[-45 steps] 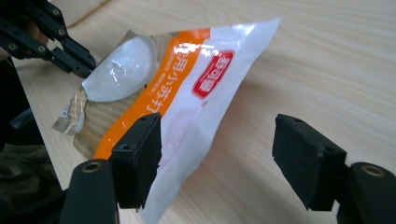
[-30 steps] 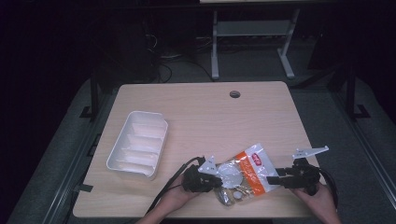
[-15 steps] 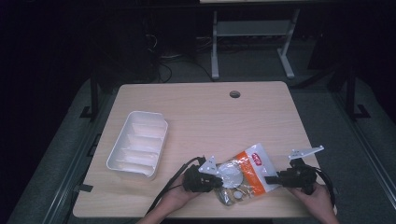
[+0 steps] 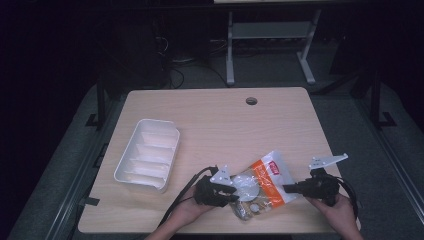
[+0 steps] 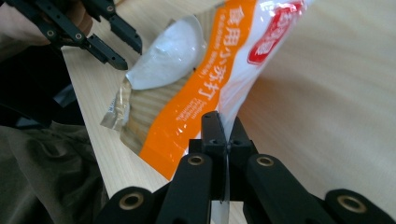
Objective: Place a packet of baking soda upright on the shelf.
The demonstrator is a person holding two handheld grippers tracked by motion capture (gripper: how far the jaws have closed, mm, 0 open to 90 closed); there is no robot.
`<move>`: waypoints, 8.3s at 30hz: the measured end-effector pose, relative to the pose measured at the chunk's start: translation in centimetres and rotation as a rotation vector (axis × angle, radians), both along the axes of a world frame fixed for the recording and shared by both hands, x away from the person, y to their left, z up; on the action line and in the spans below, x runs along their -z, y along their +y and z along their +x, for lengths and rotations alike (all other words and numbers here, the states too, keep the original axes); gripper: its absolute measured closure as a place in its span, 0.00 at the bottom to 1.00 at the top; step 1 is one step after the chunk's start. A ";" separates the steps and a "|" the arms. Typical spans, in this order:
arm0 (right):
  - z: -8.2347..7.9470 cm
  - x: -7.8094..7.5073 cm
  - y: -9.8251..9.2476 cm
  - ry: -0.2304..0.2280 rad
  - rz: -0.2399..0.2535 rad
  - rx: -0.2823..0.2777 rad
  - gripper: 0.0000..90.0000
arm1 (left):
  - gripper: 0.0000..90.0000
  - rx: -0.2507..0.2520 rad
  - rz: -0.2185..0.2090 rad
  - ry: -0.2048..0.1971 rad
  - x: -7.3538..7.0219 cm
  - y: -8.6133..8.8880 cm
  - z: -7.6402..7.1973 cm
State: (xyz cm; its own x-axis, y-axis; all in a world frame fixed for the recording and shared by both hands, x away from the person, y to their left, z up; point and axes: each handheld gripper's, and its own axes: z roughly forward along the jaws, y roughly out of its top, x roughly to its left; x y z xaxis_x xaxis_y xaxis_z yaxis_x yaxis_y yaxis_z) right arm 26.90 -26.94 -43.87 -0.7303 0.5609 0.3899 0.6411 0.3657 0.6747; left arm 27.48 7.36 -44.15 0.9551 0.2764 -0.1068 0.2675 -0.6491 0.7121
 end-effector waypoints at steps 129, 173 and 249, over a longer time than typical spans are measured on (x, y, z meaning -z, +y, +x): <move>7.2 -12.1 12.9 -0.441 -0.001 -0.192 1.00 | 0.47 -0.047 -0.215 -0.053 -2.4 7.2 -2.1; 17.1 -12.7 33.8 -0.416 0.094 -0.390 1.00 | 0.40 -0.049 -0.227 -0.033 -2.0 8.3 -1.8; 19.9 -3.8 34.2 -0.268 -0.015 -0.318 0.99 | 0.36 -0.054 -0.215 -0.035 -1.8 8.1 -1.8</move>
